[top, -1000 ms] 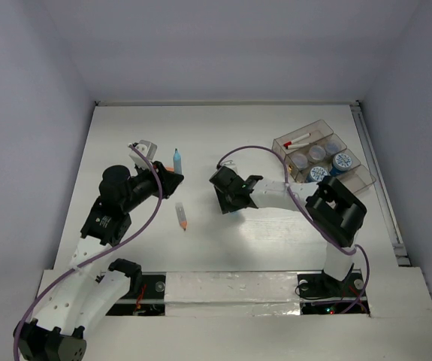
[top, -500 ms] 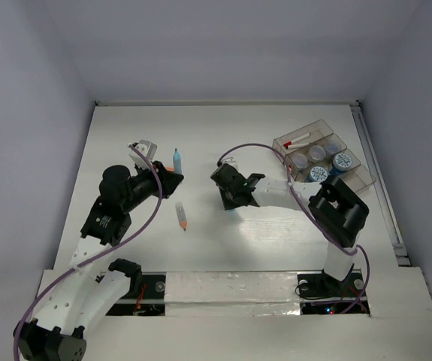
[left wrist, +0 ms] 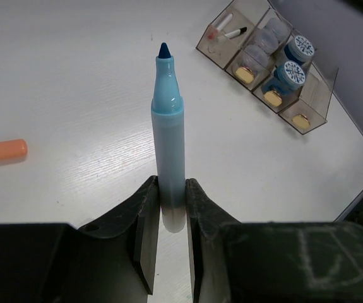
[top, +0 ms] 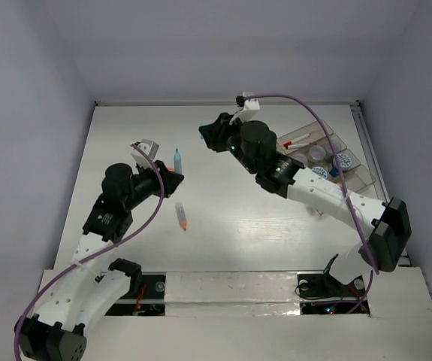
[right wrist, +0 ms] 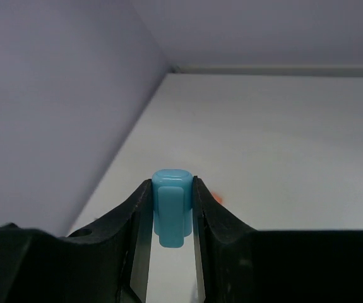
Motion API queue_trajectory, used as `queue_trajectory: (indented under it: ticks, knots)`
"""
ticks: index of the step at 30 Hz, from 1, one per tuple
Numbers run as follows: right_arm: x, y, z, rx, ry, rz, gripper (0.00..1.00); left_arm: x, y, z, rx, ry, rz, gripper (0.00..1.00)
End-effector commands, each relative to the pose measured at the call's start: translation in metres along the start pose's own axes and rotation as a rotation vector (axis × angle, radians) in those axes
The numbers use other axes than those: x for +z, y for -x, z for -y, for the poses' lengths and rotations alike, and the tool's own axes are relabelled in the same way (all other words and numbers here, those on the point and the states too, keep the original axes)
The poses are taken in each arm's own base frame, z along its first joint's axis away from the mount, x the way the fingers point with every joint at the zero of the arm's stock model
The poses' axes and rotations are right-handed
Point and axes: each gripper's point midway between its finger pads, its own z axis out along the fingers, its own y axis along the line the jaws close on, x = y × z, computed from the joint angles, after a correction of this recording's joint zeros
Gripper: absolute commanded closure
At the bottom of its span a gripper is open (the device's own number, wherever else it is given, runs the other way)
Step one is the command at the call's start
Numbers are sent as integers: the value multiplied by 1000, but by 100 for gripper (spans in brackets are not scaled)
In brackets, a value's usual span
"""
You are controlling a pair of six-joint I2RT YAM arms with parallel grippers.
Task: Sort the stationery into containers
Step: Close the pen cap on the pen.
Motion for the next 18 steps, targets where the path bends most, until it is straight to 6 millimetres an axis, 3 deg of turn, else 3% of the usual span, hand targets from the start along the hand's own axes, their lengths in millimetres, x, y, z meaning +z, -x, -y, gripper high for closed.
queue_trajectory:
  ticks: [1, 5, 10, 12, 18]
  knots:
    - [9, 57, -43, 105, 152, 179, 100, 0, 12, 4, 31, -14, 32, 100]
    - [16, 62, -64, 134, 235, 186, 100, 1, 11, 5, 30, -22, 28, 100]
    - [24, 49, -94, 125, 314, 144, 100, 1, 12, 7, 32, -29, 29, 100]
    - [27, 49, -96, 121, 319, 144, 100, 1, 11, 6, 31, -27, 28, 100]
    - [29, 26, -107, 96, 337, 88, 100, 0, 12, 5, 32, -20, 30, 100]
